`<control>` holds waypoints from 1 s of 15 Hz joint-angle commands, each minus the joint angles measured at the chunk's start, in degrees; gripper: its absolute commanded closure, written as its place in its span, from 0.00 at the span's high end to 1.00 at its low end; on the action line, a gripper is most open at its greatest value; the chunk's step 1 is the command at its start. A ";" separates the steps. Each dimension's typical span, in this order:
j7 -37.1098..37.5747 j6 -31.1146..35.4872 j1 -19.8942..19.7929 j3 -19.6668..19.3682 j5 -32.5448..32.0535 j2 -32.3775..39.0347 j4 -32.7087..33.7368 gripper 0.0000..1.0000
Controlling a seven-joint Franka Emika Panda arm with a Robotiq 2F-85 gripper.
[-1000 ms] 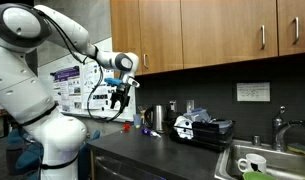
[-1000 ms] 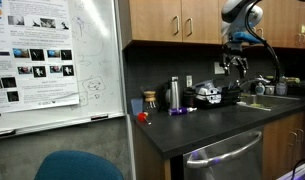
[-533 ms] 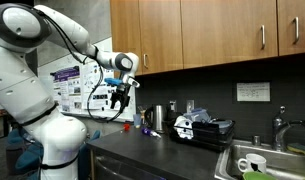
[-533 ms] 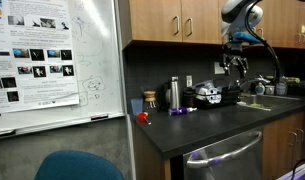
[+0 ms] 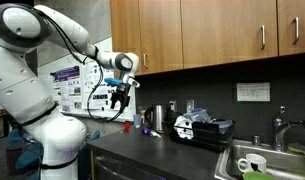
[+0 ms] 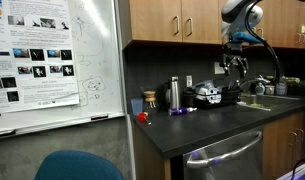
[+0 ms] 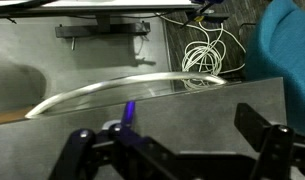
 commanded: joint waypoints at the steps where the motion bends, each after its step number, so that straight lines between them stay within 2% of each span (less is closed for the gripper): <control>1: -0.67 1.17 -0.90 0.76 0.19 -0.42 -0.42 1.00; 15: 0.63 -1.31 -0.66 0.91 1.44 2.67 1.86 1.00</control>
